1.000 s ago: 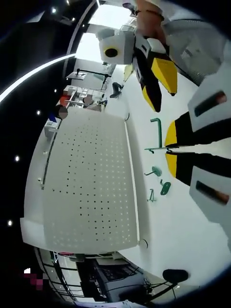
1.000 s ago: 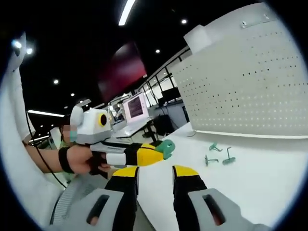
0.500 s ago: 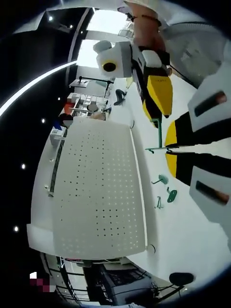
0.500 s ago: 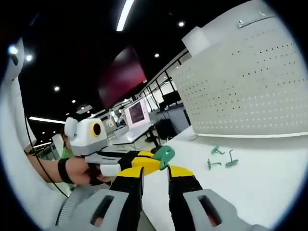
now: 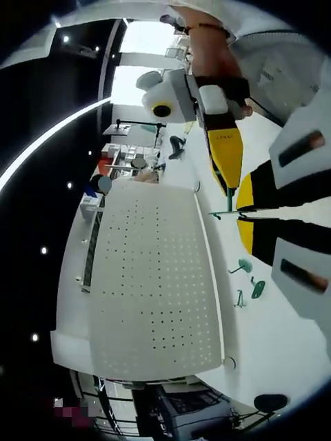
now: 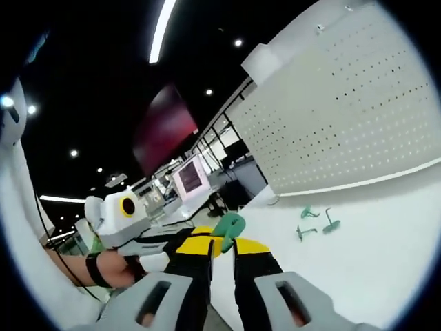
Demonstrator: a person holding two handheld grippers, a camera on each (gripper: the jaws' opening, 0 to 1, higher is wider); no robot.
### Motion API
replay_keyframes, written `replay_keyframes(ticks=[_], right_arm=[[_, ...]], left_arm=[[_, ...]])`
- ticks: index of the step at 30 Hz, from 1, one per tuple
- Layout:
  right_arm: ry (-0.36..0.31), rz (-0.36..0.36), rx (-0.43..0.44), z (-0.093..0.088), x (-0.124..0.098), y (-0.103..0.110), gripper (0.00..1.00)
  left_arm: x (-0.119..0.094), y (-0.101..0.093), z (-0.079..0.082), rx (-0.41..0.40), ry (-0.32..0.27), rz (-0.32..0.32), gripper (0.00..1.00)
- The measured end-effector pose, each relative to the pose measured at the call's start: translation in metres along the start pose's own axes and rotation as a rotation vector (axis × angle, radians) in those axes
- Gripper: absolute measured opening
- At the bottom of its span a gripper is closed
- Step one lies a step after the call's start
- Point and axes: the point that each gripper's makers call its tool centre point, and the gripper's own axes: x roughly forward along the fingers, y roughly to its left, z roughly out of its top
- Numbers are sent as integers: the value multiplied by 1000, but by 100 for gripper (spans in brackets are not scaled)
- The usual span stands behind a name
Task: Insert the hook assembly into the mounting plate slot until the hook locks in place.
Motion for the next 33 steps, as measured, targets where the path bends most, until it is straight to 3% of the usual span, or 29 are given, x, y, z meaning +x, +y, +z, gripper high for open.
replay_keyframes(ticks=[14, 21, 23, 27, 33], right_arm=[[-20, 3, 146, 0, -1, -2, 3], [-17, -13, 181, 0, -2, -4, 2], [6, -7, 191, -3, -2, -3, 2], [22, -17, 188, -4, -3, -4, 2], [50, -16, 191, -8, -3, -4, 2]], left_arm=[[1, -6, 0, 15, -17, -5, 4], [2, -11, -1, 56, -17, 0, 4], [1, -12, -3, 112, -2, -2, 4], [2, -12, -6, 87, 1, -15, 5], [1, -13, -8, 112, 20, -16, 5]])
